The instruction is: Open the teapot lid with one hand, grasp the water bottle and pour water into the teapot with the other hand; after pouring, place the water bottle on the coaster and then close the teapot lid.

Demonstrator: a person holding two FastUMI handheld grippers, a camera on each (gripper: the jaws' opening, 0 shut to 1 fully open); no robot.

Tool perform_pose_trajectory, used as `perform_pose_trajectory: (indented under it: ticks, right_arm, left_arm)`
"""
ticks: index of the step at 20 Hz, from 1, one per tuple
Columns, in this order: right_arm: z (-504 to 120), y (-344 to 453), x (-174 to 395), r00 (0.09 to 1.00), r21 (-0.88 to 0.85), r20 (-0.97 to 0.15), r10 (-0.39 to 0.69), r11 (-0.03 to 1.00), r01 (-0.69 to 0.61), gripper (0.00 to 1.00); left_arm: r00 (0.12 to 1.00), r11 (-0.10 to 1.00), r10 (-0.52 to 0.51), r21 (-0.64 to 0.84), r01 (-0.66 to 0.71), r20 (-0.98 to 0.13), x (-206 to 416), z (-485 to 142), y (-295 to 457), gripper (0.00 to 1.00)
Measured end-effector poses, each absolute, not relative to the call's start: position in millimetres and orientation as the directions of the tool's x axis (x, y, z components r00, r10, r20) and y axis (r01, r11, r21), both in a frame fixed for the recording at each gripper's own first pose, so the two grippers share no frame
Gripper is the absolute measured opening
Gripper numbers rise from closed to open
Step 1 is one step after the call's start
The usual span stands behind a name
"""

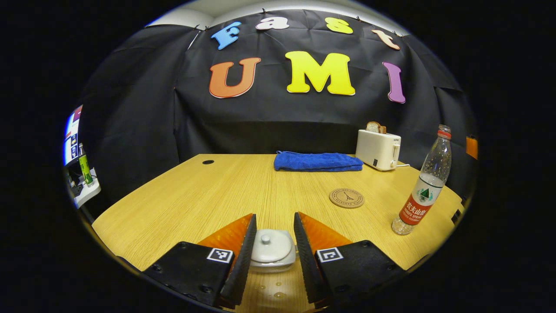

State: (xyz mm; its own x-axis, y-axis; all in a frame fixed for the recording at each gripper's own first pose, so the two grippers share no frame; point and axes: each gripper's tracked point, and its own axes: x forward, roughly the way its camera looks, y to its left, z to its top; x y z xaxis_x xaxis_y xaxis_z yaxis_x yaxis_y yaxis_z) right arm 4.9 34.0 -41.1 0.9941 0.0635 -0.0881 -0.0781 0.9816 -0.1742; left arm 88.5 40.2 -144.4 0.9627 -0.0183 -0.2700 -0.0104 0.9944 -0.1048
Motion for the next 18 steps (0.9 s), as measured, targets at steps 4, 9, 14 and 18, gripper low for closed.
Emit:
perform_pose_trajectory:
  ticks: [4, 9, 14, 18]
  right_arm:
    - [-44.8, 36.0, 6.1, 0.993, -0.174, -0.099, 0.066, 0.981, -0.082, 0.95]
    - [-53.7, 38.8, 10.4, 0.991, -0.176, -0.121, 0.066, 0.981, -0.087, 0.95]
    - [-71.7, 63.0, 9.4, 0.979, -0.177, -0.168, 0.117, 0.973, -0.147, 0.95]
    - [-93.4, 84.6, 12.8, 0.958, -0.132, -0.223, 0.182, 0.968, -0.214, 0.99]
  left_arm:
    - [0.962, 0.993, 0.028, -0.104, -0.058, -0.273, 91.6, -146.0, 50.7, 0.39]
    - [0.962, 0.994, 0.026, -0.095, -0.053, -0.270, 93.4, -146.0, 50.7, 0.16]
    - [0.961, 0.995, 0.019, -0.092, -0.046, -0.277, 91.0, -144.6, 50.3, 0.04]
    - [0.969, 0.991, 0.018, -0.123, -0.050, -0.247, 85.8, -128.5, 52.4, 0.03]
